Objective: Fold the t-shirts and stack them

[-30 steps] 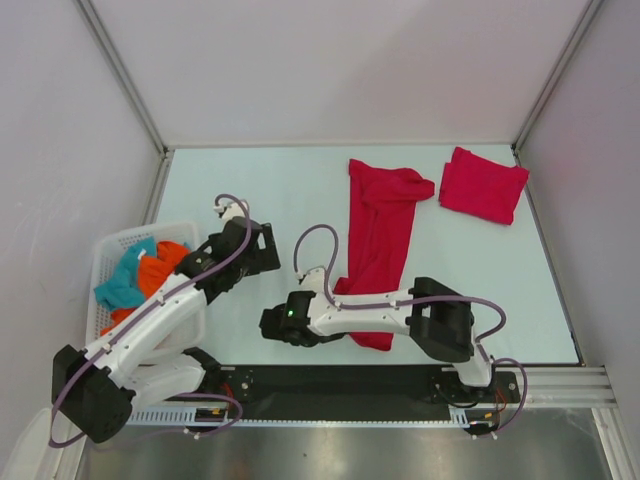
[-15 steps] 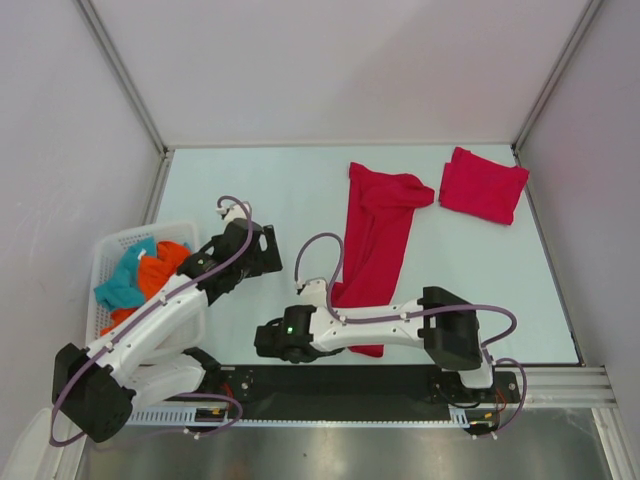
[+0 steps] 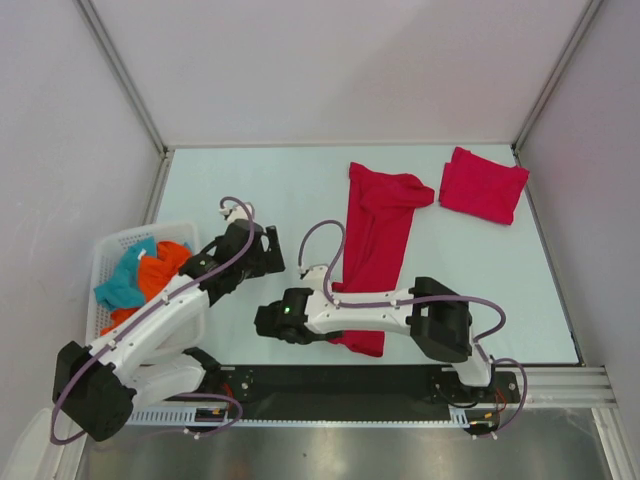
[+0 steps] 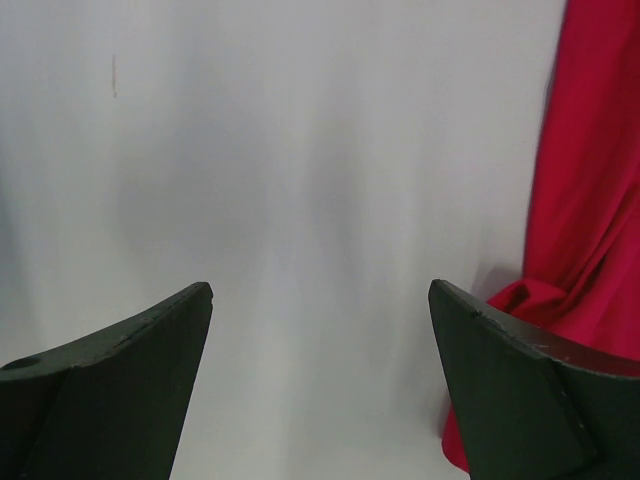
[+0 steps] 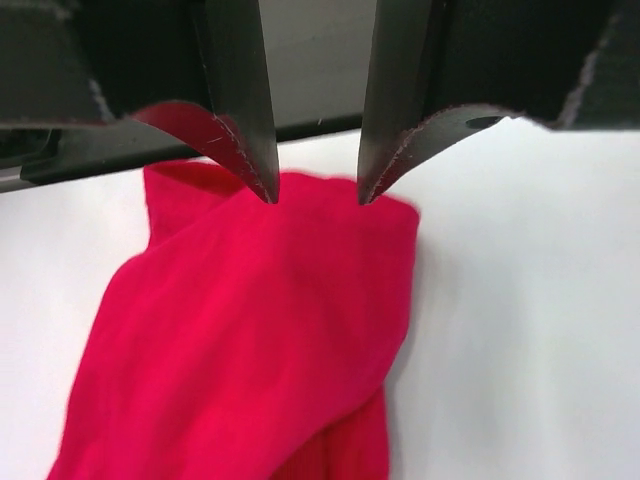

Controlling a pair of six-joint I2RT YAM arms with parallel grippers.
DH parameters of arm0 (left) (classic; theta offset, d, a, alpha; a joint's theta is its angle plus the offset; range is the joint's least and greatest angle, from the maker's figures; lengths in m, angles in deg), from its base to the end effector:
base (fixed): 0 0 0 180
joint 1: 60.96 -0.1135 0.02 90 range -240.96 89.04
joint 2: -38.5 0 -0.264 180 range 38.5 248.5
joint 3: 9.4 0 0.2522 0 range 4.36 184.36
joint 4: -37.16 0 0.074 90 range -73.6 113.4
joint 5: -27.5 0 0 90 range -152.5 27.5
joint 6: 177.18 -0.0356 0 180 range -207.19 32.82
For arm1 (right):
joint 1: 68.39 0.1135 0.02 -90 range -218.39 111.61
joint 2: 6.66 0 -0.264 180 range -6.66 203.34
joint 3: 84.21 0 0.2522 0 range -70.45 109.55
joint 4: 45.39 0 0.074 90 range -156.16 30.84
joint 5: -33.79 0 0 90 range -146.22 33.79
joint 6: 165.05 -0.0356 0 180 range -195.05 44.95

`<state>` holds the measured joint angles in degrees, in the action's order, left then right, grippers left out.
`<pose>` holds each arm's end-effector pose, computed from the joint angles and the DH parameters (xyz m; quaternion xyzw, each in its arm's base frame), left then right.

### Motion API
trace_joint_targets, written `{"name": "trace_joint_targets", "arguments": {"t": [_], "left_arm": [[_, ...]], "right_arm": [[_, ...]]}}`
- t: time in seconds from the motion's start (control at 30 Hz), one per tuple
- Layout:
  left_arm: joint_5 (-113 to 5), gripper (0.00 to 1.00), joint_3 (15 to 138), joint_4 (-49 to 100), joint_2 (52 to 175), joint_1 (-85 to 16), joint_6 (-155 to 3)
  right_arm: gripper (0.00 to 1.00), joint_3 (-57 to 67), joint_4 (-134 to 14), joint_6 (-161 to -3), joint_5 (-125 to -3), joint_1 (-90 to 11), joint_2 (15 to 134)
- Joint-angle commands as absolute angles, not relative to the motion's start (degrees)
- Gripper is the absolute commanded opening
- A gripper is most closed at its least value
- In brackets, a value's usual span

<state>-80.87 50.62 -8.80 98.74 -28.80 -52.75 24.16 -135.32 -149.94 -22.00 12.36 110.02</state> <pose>0.1886 -0.1054 0.2639 -0.0777 0.9145 -0.0784 0.3892 0.0798 0.3652 0.2106 -0.0698 0.9510 -0.1290 0.2723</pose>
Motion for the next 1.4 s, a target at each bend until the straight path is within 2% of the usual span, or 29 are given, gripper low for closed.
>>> {"name": "trace_joint_targets", "arguments": {"t": [0.0,0.17,0.33,0.6,0.8,1.17,1.37], "left_arm": [[-75.87,0.95,48.22,-3.67,102.38,-29.23,-53.61],[-71.56,0.95,47.25,-1.12,104.15,-28.97,-53.35],[-70.15,0.95,47.25,0.9,105.64,-26.34,-52.73],[-69.63,0.95,46.64,6.51,109.59,-16.67,-51.24],[-66.2,0.95,43.39,15.65,115.21,-12.89,-50.54],[-66.19,0.95,44.69,25.23,123.74,-8.67,-51.15],[-66.89,0.91,46.37,28.58,127.97,-7.26,-55.45]], "right_arm": [[0.43,21.49,-142.93,-151.78,-18.95,8.09,105.76],[0.43,14.91,-134.4,-149.32,-20.27,2.64,100.4],[0.43,13.75,-131.75,-146.94,-16.94,-2.11,98.89],[0.43,9.81,-127.19,-144.13,-15.96,-7.65,96.62],[0.43,3.65,-123.76,-144.74,-16.75,-12.48,89.67],[0.43,0.66,-125.51,-145.97,-15.26,-13.81,86.07],[0.43,0.39,-127.53,-147.03,-14.56,-14.16,85.45]]}}
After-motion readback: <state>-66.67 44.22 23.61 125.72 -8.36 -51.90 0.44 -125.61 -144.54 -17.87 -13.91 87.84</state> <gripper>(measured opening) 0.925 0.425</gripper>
